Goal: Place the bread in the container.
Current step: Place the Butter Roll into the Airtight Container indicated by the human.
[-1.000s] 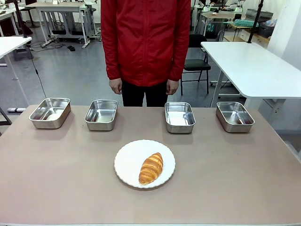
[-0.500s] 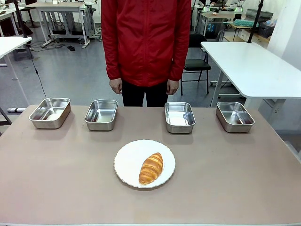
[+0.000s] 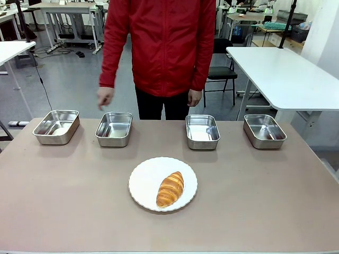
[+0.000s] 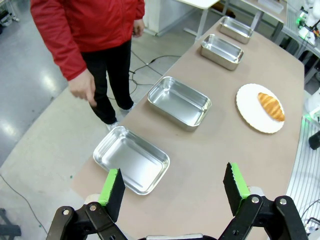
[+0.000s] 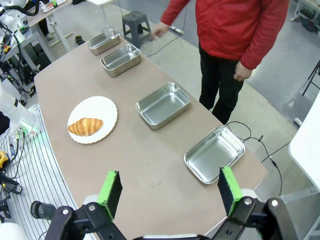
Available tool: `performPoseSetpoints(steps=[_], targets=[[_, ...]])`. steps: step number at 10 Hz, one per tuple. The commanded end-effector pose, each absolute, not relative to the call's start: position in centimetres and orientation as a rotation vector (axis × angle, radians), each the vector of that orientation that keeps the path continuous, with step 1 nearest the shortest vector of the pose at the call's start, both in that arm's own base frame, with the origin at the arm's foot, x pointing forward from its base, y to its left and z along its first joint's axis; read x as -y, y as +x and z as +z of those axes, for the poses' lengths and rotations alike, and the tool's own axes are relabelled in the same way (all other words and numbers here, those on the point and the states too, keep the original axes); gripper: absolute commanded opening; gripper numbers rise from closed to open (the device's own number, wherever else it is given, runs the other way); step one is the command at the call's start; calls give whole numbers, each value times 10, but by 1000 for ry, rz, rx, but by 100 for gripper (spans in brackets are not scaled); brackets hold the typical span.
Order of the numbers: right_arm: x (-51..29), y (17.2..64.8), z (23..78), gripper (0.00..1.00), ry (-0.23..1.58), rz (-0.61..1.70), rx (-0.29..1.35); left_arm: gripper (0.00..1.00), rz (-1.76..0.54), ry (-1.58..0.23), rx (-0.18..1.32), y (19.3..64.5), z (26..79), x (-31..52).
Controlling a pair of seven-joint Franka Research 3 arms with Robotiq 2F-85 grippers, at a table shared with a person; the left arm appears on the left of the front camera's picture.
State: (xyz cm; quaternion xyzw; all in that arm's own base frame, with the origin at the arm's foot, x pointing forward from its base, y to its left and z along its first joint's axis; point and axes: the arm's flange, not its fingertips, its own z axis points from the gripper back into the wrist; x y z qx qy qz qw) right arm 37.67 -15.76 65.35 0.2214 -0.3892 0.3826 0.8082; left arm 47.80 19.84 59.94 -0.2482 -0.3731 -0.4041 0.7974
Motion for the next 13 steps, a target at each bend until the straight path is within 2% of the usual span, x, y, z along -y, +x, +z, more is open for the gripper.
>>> performPoseSetpoints(steps=[1,13], targets=[[157,377,655,100,483,831,848,100,-887,-536,806,477,600,-198],[157,377,655,100,483,831,848,100,-887,-536,806,477,600,-198]])
